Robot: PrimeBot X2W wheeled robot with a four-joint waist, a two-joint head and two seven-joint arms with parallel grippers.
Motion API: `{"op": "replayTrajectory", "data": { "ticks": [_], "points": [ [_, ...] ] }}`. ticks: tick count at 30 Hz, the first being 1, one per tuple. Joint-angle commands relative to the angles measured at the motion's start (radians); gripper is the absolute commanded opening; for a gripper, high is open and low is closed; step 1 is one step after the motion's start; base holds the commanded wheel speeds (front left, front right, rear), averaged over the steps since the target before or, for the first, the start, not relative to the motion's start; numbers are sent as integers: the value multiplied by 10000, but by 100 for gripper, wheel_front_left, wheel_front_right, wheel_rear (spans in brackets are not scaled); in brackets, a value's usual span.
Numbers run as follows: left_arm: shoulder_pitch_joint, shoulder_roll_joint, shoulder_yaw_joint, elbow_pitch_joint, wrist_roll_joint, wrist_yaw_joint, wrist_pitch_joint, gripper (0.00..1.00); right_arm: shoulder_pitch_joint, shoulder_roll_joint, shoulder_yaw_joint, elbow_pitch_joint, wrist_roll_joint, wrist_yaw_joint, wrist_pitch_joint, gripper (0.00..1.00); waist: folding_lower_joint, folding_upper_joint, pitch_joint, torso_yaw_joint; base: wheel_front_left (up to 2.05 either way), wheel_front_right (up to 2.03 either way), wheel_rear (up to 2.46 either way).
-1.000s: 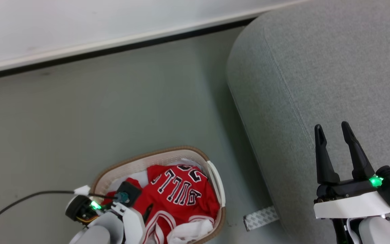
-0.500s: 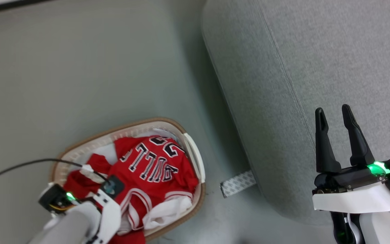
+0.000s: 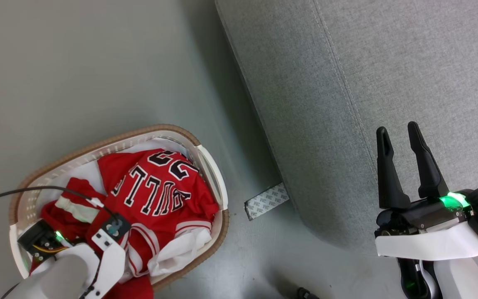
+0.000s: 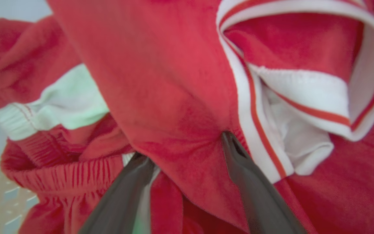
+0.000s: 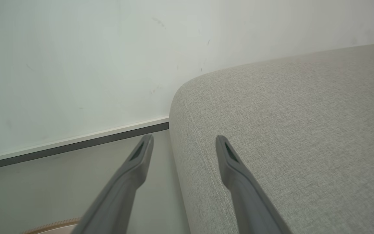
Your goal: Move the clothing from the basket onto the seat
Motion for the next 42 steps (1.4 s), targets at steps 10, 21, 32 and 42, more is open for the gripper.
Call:
{"op": "replayTrajectory", "data": {
  "ticks": [10, 21, 32, 42],
  "points": [
    [-252, -174, -677, 440, -931, 6, -701, 0, -185, -9, -9, 215, -48, -21, -26, 100, -1, 0, -274, 100, 0, 0, 0],
    [4, -1345, -883, 651, -1813, 6, -2202, 0, -40, -16, -431, 693, -834, -21, -26, 100, -1, 0, -2132, 970, 0, 0, 0],
    [714, -3023, -462, 570, -3399, 6, -4001, 0, 471, -22, -940, 1537, -1849, -21, -26, 100, -1, 0, -5001, 2458, 0, 0, 0],
    [1255, -3161, -22, -1192, -3858, 74, -4650, 0, 1143, -25, -1060, 2072, -2020, -21, -26, 100, -1, 0, -6675, 3407, 0, 0, 0]
  ]
}}
